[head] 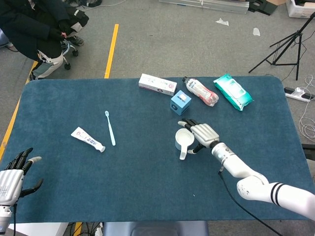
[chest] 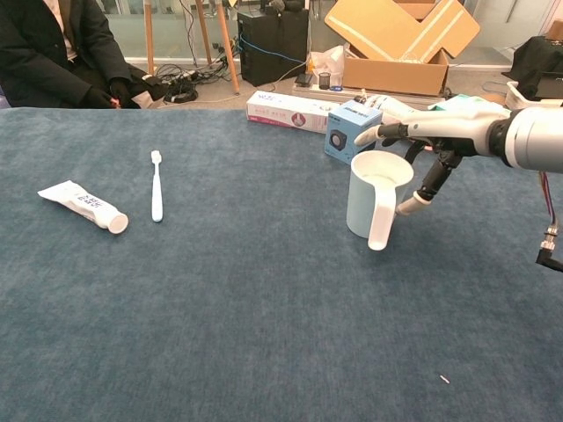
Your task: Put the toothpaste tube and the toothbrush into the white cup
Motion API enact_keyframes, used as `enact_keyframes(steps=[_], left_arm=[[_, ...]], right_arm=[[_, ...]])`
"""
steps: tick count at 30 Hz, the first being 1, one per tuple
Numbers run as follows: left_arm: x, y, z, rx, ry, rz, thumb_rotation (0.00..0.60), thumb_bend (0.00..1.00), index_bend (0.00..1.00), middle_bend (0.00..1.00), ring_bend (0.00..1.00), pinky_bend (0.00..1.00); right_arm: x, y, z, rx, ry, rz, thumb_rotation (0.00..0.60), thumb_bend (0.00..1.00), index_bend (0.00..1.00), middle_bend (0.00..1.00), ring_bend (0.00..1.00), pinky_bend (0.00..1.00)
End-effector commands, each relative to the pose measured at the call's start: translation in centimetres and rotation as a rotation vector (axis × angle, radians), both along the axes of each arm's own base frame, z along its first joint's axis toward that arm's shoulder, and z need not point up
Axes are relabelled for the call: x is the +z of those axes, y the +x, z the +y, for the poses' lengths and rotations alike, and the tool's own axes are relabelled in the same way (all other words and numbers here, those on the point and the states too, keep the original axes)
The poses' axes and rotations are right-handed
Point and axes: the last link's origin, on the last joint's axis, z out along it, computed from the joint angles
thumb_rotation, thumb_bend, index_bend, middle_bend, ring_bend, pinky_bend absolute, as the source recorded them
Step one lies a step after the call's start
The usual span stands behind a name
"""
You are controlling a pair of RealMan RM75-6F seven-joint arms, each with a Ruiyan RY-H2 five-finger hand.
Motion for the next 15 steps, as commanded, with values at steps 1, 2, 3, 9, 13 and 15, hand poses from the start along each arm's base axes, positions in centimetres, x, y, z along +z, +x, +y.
enact_keyframes(steps=[1, 2, 3, 9, 13, 15], left_arm=[[-0.02, 0.0, -0.01, 0.0, -0.001, 0.001, 0.6, 0.27, 0.24, 0.09, 0.1, 0.23], [-0.03, -0.01, -0.02, 0.001, -0.001, 0.001, 0.6, 0.27, 0.24, 0.09, 0.1, 0.23], [-0.04, -0.01, -0.01, 0.001, -0.002, 0.001, 0.6, 0.27, 0.24, 0.09, 0.1, 0.23], [-0.06, 0.01, -0.03, 0.001, -0.003, 0.001, 0.6, 0.27, 0.24, 0.09, 0.1, 0.23], [-0.07, -0.03, -0.03, 0.003, -0.005, 0.002, 0.6, 0.27, 0.24, 0.09, 0.1, 0.23], [-0.06, -0.01, -0.04, 0.004, -0.006, 0.001, 0.6, 0.27, 0.24, 0.09, 0.1, 0.23]], right_arm=[[-0.09, -0.08, -0.07, -0.005, 0.003, -0.005, 0.6, 0.04, 0.0, 0.07, 0.0, 0.25], [-0.12, -0.11, -0.09, -0.008, 0.005, -0.006, 0.6, 0.04, 0.0, 0.08, 0.0, 0.25], [-0.14, -0.15, -0.12, -0.009, 0.006, -0.007, 0.6, 0.04, 0.01, 0.09, 0.0, 0.25], [-0.31, -0.21, -0.22, -0.007, 0.004, -0.006, 0.6, 0.04, 0.06, 0.15, 0.02, 0.26], [-0.51, -0.27, -0.31, -0.007, 0.001, -0.005, 0.6, 0.05, 0.1, 0.19, 0.04, 0.28], [-0.63, -0.3, -0.36, -0.007, -0.001, -0.005, 0.6, 0.05, 0.12, 0.21, 0.06, 0.28]])
